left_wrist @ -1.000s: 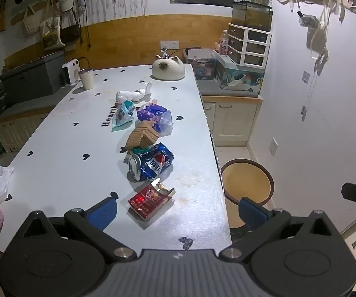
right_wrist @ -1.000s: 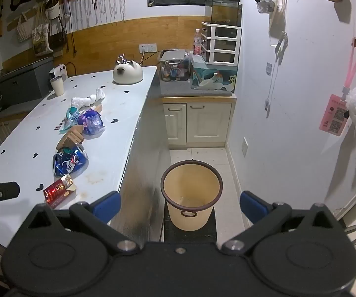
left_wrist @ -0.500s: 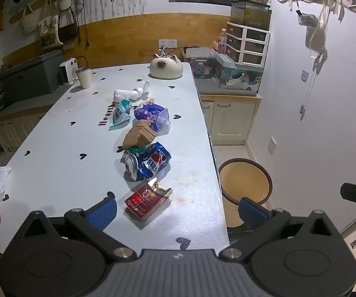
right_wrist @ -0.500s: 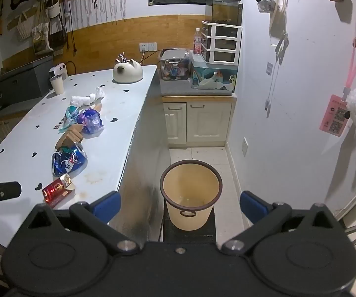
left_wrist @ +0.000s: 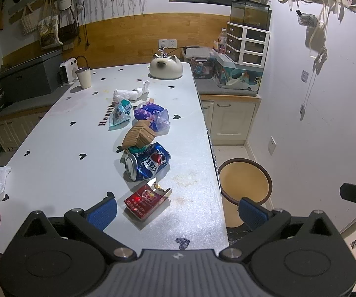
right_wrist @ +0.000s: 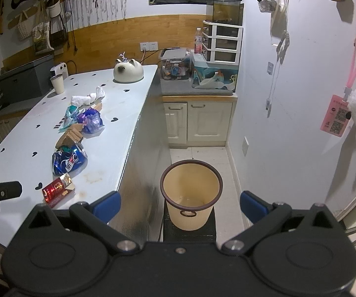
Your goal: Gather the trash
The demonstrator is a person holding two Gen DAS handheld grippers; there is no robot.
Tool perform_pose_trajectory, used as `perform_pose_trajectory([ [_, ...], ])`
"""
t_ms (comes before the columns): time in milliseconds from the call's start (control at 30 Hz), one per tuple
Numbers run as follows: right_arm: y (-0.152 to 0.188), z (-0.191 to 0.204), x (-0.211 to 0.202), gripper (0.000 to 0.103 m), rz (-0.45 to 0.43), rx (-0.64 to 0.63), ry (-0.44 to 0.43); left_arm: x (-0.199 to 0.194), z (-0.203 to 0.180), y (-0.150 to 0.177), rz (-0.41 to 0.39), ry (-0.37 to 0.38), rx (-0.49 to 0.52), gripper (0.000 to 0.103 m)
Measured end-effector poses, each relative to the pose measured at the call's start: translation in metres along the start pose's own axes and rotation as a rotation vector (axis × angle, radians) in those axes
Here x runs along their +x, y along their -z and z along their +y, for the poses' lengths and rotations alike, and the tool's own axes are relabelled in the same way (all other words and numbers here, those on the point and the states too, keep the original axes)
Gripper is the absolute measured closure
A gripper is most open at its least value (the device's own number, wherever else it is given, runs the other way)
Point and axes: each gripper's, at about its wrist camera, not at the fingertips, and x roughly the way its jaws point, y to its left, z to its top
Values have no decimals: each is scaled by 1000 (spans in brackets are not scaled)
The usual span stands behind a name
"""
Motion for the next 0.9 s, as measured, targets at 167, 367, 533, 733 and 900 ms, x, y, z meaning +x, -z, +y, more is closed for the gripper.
perform_pose_trajectory([
  [167,0,0,0,0,0,0,-1,0,0,0,1,1,0,0],
  [367,0,0,0,0,0,0,0,0,0,0,1,1,0,0],
  [533,1,0,0,0,0,-1,0,0,0,0,1,1,-1,0],
  [733,0,1,0,0,1,0,-1,0,0,0,1,0,-1,0],
  [900,0,1,1,0,1,-1,0,0,0,0,2,1,-1,0],
])
